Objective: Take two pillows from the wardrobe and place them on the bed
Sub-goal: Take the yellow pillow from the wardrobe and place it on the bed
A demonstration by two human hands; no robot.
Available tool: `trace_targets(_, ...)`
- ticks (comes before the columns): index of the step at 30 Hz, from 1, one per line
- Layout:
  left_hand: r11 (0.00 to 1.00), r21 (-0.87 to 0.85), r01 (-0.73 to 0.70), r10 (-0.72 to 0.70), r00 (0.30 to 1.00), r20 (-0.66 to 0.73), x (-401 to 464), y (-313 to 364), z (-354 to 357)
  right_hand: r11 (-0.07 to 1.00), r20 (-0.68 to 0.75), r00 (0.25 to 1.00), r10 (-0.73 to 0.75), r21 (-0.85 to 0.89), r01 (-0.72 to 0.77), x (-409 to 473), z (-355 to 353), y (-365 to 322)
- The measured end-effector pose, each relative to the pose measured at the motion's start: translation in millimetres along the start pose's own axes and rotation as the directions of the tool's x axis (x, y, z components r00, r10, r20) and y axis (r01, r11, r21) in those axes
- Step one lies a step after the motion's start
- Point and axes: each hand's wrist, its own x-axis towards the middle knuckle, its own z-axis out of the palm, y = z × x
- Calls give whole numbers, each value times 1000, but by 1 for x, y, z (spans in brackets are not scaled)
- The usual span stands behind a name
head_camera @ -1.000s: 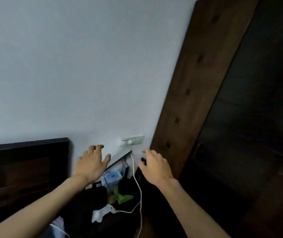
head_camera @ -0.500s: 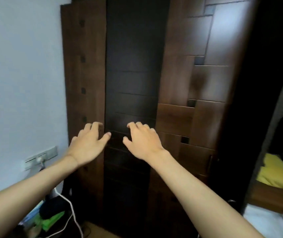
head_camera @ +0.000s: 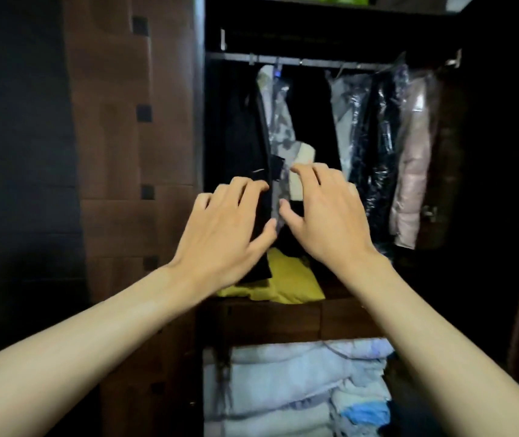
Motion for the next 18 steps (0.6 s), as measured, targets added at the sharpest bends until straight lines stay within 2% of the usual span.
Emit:
trace_targets(3, 997, 61, -47, 41, 995, 91, 27, 37, 70, 996, 44, 996, 75, -46, -73, -12, 23, 83)
trace_targets(6, 995, 97, -28, 4, 972, 236, 55, 53, 146, 987, 177, 972, 153, -81, -140, -25, 57, 149)
trace_targets(9, 992, 105, 67, -105, 900, 422, 67, 47, 218, 970, 381, 892, 245, -98, -224, -45, 99, 188)
trace_targets(12, 987, 135, 91, -150, 828, 540, 71, 34, 284, 943, 534, 780, 327, -134, -303, -73, 146, 214)
trace_targets(15, 985, 154, 82, -161, 772, 615, 73, 20, 336, 925, 633, 681, 368, -172, -340, -96, 185, 226)
trace_targets(18, 986, 155, 66, -152, 741, 654, 72, 5, 375, 934, 694, 634, 340, -170, -314, -103, 221, 230)
